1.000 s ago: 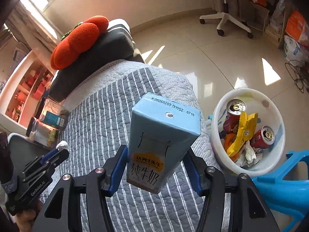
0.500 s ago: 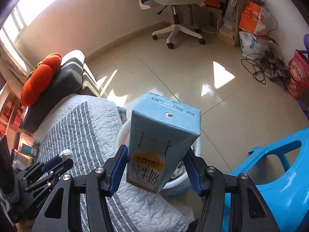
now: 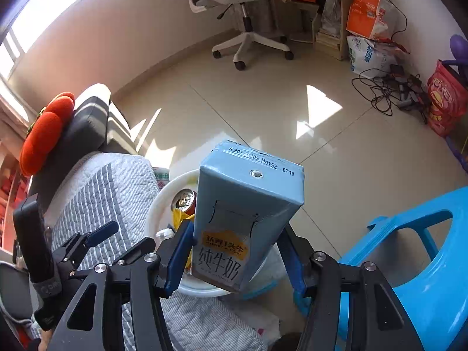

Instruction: Collect trash

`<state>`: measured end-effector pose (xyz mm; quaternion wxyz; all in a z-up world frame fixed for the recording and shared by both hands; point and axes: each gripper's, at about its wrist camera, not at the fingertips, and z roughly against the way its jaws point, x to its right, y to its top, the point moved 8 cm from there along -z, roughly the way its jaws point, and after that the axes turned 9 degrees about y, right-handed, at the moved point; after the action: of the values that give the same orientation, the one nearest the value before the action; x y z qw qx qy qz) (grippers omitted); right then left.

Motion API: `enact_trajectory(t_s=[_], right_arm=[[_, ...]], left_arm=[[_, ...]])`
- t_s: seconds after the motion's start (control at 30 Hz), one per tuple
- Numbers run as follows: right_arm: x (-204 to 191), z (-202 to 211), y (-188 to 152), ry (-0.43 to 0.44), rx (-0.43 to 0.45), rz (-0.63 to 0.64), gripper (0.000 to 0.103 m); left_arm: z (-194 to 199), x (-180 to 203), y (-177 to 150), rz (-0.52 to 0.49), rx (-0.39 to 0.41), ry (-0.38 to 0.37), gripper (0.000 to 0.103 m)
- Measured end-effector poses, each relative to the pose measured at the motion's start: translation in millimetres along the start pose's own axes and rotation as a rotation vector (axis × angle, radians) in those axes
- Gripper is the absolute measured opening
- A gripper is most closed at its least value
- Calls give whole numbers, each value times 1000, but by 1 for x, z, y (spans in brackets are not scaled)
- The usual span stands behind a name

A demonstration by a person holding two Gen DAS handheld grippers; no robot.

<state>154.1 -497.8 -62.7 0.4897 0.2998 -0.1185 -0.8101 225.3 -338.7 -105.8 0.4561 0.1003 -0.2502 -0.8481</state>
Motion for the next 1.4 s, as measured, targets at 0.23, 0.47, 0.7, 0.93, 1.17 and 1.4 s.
enact_trajectory(t_s=[0.23, 0.47, 0.7, 0.93, 1.17, 1.4], right_arm=[[-18, -11, 2, 21, -4, 25, 59], [-34, -30, 5, 18, -14, 32, 59], [-33, -50, 10, 7, -10, 1, 60], [-27, -49, 17, -6, 30, -63, 89], [-48, -15, -5, 26, 29, -25, 89], [-98, 47, -38, 21, 47, 150, 90]], left_arm=[[23, -47, -30, 17, -2, 102, 102], [44, -84, -62, 56, -22, 140, 102], [59, -93, -73, 48, 12, 152, 102], [69, -112, -80, 85, 20, 187, 102], [104, -118, -95, 116, 45, 186, 102], [166, -120, -101, 90, 166, 297, 102]])
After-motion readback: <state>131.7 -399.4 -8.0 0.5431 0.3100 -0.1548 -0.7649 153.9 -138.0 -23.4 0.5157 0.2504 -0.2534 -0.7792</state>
